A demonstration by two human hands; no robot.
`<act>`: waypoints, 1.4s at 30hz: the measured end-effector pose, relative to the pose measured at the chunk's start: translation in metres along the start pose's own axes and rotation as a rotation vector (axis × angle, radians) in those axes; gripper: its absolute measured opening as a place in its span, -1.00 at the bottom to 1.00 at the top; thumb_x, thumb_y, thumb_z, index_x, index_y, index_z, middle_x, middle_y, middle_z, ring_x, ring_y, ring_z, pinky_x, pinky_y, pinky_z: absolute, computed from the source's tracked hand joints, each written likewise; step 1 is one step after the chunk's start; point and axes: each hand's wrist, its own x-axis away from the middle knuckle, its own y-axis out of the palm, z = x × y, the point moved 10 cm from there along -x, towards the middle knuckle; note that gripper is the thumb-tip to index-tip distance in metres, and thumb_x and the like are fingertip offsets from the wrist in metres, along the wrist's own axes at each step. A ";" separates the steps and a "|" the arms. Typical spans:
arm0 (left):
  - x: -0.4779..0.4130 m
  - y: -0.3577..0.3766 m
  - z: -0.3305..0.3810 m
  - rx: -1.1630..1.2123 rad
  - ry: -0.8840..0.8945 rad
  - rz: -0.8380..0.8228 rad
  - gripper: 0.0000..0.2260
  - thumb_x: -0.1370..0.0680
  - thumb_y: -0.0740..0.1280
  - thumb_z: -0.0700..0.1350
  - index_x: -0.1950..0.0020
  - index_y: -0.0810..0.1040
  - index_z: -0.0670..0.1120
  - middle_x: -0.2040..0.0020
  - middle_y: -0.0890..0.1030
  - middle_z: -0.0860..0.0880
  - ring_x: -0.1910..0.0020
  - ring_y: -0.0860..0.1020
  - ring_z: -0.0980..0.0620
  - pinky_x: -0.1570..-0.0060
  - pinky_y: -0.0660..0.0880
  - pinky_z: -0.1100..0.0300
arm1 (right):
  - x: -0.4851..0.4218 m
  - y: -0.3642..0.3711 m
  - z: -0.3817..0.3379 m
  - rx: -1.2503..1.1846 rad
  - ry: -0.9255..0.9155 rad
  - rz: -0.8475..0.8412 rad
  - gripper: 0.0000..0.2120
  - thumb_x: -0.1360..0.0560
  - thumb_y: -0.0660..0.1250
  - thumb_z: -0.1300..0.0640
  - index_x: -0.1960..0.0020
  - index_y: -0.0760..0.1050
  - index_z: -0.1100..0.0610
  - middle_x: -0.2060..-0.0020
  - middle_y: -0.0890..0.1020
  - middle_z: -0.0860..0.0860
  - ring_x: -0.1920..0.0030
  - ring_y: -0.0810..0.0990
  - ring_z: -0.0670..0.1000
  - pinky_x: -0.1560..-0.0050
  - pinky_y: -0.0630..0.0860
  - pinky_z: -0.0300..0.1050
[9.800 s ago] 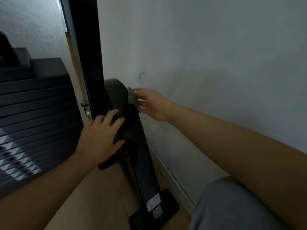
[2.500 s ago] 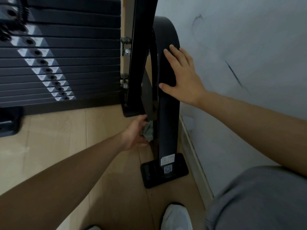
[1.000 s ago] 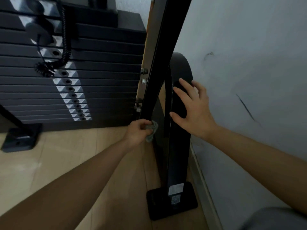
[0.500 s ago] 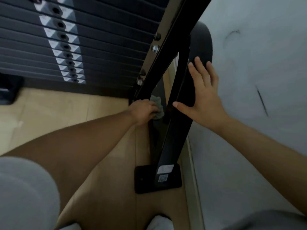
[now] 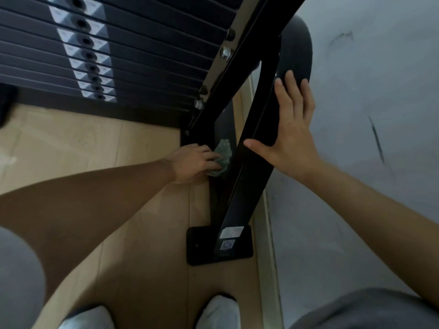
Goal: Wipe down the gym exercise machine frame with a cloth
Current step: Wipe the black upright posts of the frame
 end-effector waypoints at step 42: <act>0.041 0.059 -0.062 2.198 -1.324 0.612 -0.85 -0.70 0.18 -0.17 -0.06 0.54 -0.12 0.14 0.66 -0.09 0.33 0.59 0.09 0.46 0.55 0.31 | 0.004 0.007 0.004 -0.057 0.023 -0.047 0.09 -0.40 0.46 -0.28 -0.65 -0.07 0.11 -0.63 -0.08 0.09 -0.60 -0.20 0.25 -0.39 0.05 0.07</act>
